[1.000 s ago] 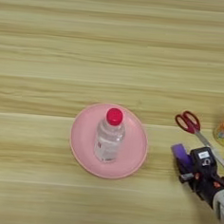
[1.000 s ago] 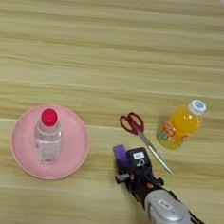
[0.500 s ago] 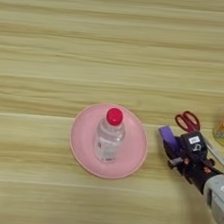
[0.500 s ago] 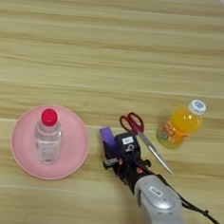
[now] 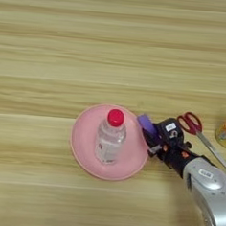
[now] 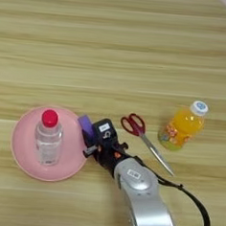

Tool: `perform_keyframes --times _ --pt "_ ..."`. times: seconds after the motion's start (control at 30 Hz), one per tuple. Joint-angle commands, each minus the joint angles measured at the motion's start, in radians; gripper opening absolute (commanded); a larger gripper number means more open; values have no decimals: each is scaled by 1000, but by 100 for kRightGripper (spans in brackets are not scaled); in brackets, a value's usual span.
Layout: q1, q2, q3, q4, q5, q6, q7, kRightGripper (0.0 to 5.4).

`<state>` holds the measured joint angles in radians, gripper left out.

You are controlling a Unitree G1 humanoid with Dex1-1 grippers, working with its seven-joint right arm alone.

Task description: Move the objects on the table

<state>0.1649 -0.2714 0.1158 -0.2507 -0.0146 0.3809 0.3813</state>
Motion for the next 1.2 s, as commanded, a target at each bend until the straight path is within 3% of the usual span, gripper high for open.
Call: perform_keyframes --times 0.03,0.5,1.2 --pt "-51 10 12 -26 -4 -56 -15 143" --pt "-85 42 48 33 -13 -88 -19 143" --pt "-111 52 77 128 -48 -80 -24 143"
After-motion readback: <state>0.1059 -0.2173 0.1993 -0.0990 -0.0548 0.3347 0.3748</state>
